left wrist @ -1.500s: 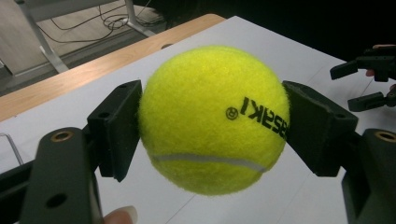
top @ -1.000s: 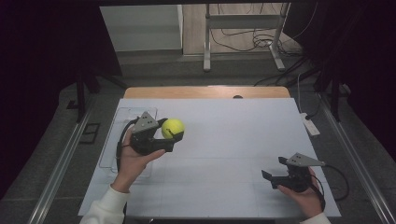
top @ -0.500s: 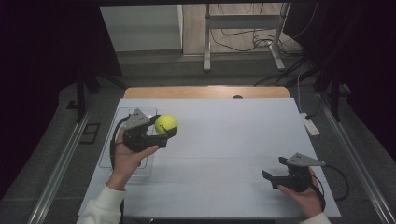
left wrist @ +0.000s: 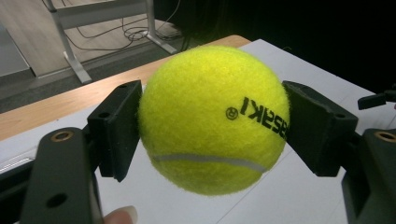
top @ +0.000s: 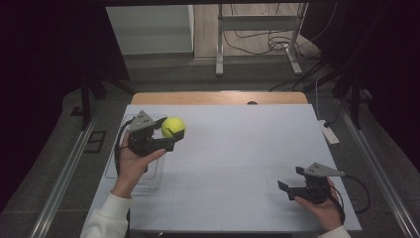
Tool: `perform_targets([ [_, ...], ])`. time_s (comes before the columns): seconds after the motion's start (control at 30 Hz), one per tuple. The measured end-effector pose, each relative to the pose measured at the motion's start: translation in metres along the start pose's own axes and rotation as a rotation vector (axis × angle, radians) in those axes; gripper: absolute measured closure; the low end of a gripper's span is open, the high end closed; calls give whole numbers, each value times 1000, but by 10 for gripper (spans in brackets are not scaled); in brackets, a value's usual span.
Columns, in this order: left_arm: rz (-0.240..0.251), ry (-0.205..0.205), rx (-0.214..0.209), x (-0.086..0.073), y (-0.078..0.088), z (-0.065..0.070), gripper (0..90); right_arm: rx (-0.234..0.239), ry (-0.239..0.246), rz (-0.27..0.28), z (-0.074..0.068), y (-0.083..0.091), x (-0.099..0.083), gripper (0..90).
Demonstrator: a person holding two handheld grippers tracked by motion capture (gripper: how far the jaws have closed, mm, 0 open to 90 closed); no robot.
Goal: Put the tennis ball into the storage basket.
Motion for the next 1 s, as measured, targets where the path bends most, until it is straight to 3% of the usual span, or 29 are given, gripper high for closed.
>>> perform_targets([
  [0.5, 21, 23, 10, 11, -9, -9, 262, 1, -1, -5, 0, -1, -1, 98],
  [1.0, 34, 49, 28, 12, -7, -21, 262, 0, 0, -3, 0, -1, -1, 98],
])
Point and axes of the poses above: each handheld gripper's, and its own axes: y roughly backward along the jaws, x roughly out of its top, z roughly to its right, the point moved 4 cm from there along -y, roughly forward along the jaws, and after that the axes turned 9 degrees about -z, right-handed, at the moved point
